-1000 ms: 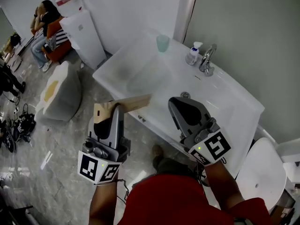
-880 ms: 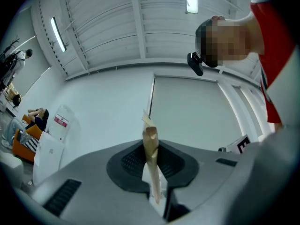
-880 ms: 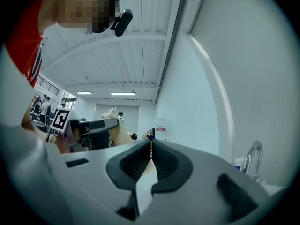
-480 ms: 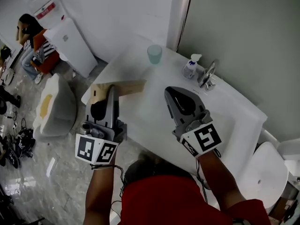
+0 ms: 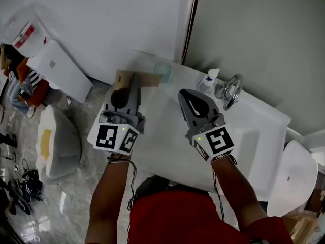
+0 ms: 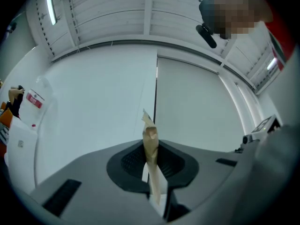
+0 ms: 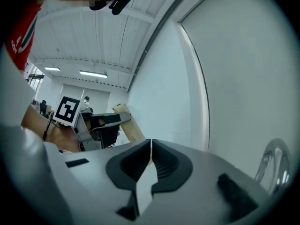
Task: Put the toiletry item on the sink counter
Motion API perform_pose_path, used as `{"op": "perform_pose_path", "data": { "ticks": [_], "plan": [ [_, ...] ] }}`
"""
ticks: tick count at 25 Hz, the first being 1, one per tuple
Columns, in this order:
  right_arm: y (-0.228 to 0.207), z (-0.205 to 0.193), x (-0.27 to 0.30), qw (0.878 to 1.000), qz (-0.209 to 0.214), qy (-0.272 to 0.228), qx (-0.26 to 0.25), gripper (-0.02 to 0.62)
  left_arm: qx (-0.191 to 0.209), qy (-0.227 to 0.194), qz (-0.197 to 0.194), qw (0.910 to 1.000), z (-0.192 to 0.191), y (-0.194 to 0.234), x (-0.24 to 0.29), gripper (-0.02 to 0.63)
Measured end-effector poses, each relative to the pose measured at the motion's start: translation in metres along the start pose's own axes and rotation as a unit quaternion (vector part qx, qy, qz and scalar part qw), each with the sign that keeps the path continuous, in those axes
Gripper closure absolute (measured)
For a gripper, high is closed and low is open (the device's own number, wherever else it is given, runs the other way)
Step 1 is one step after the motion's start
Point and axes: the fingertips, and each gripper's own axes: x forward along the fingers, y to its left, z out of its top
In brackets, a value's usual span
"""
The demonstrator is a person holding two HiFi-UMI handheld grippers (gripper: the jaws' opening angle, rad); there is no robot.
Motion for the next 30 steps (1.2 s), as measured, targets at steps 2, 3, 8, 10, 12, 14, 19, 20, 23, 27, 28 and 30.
{"op": "perform_pose_path", "data": {
  "ticks": [2, 3, 8, 10, 12, 14, 19, 20, 23, 27, 28, 30],
  "plan": [
    [-0.009, -0.005, 0.015, 1.000, -0.023, 0.008, 0.003, 0.566, -0.005, 0.007, -0.009, 0.9999, -0.010, 0.014, 0.022, 0.548],
    [-0.013, -0.008, 0.022, 0.999, -0.033, 0.011, 0.006, 0.566, -0.006, 0.012, -0.013, 0.9998, -0.015, 0.019, 0.033, 0.548],
    [-0.036, -0.022, 0.049, 0.997, -0.072, 0.029, 0.016, 0.566, 0.003, 0.050, -0.043, 0.9978, -0.044, 0.027, 0.075, 0.548],
    [-0.044, -0.027, 0.064, 0.996, -0.077, 0.039, 0.016, 0.566, -0.004, 0.062, -0.044, 0.9971, -0.058, 0.033, 0.088, 0.548],
    [-0.049, -0.032, 0.077, 0.996, -0.077, 0.046, 0.018, 0.566, -0.012, 0.075, -0.041, 0.9963, -0.072, 0.040, 0.097, 0.548],
    [-0.053, -0.038, 0.086, 0.995, -0.077, 0.053, 0.022, 0.565, -0.017, 0.089, -0.039, 0.9951, -0.087, 0.044, 0.104, 0.548],
    [-0.059, -0.052, 0.095, 0.994, -0.079, 0.066, 0.035, 0.566, -0.020, 0.129, -0.033, 0.9909, -0.128, 0.052, 0.115, 0.548],
    [-0.059, -0.055, 0.096, 0.994, -0.079, 0.069, 0.036, 0.566, -0.023, 0.136, -0.031, 0.9899, -0.136, 0.054, 0.116, 0.548],
    [-0.062, -0.063, 0.093, 0.993, -0.081, 0.075, 0.044, 0.565, -0.036, 0.153, -0.027, 0.9872, -0.156, 0.055, 0.114, 0.548],
    [-0.064, -0.070, 0.087, 0.992, -0.085, 0.080, 0.054, 0.566, -0.049, 0.161, -0.041, 0.9849, -0.170, 0.051, 0.112, 0.546],
    [-0.064, -0.072, 0.086, 0.991, -0.085, 0.083, 0.055, 0.566, -0.048, 0.163, -0.047, 0.9843, -0.173, 0.050, 0.112, 0.546],
    [-0.065, -0.076, 0.083, 0.991, -0.084, 0.087, 0.057, 0.565, -0.046, 0.166, -0.056, 0.9836, -0.178, 0.047, 0.112, 0.543]
  ]
}}
